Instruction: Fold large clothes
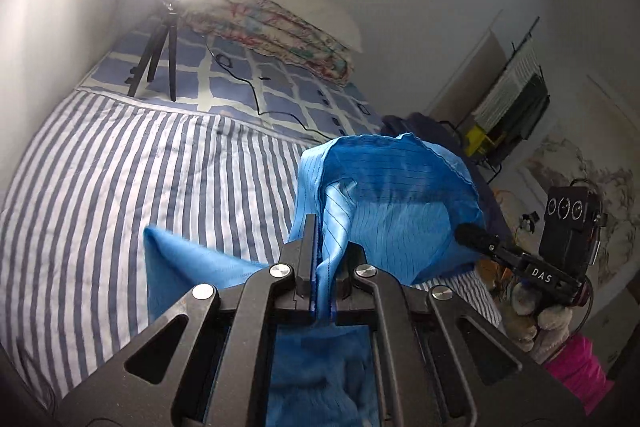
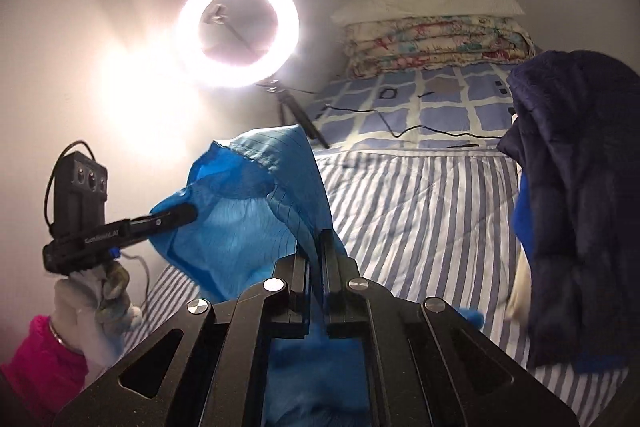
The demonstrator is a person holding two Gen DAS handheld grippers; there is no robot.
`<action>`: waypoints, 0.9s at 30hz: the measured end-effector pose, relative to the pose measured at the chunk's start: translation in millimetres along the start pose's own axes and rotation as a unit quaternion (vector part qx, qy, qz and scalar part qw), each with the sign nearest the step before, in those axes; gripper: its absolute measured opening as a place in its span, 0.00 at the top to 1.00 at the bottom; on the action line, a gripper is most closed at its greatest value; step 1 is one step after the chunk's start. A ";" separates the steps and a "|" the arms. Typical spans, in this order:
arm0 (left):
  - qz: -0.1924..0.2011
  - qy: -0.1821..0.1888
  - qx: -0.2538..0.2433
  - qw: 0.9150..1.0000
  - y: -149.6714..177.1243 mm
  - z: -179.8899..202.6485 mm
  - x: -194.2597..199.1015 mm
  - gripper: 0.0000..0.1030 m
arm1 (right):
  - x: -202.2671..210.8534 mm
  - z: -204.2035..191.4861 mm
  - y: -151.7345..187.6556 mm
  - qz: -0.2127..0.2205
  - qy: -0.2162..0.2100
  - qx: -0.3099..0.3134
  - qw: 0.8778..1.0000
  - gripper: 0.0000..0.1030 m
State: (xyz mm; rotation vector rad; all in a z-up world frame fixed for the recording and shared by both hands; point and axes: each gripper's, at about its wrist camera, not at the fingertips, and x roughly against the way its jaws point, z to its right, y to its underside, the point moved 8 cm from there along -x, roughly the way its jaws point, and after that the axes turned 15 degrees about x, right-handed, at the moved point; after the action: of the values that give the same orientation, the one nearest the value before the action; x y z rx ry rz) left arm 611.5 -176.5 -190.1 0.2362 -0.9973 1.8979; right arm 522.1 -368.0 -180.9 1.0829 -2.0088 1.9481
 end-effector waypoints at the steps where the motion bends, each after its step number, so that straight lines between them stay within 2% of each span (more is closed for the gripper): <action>1: -0.002 0.000 -0.006 1.000 11.9 3.3 11.1 0.99 | 5.2 -6.6 4.2 -0.001 -0.002 0.004 1.000 0.98; 5: -0.012 0.000 -0.019 1.000 49.6 8.7 41.8 0.99 | 30.4 -38.1 29.6 -0.010 -0.003 0.027 1.000 0.98; 12: -0.038 -0.027 -0.043 0.998 129.8 2.6 84.6 0.99 | 67.1 -97.0 94.5 -0.048 -0.014 0.063 0.997 0.98; 17: -0.077 -0.052 -0.060 0.994 200.2 -9.4 110.0 0.99 | 89.9 -129.0 148.9 -0.081 -0.019 0.074 0.994 0.98; 22: -0.128 -0.073 -0.086 0.985 264.7 -18.6 146.7 0.99 | 112.5 -153.2 209.7 -0.141 -0.017 0.107 0.984 0.98; 26: -0.118 -0.074 -0.100 0.985 280.7 -13.9 186.5 0.98 | 148.6 -166.7 223.6 -0.139 -0.031 0.107 0.984 0.97; 27: -0.108 -0.072 -0.087 0.988 277.8 -14.3 195.3 0.93 | 162.4 -167.7 224.7 -0.130 -0.028 0.093 0.987 0.97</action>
State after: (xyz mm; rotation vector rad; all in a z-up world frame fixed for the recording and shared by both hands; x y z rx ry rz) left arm 285.0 -99.8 -245.1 0.3680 -1.1788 1.6056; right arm 212.5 -299.7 -247.5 1.3788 -1.6359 2.0129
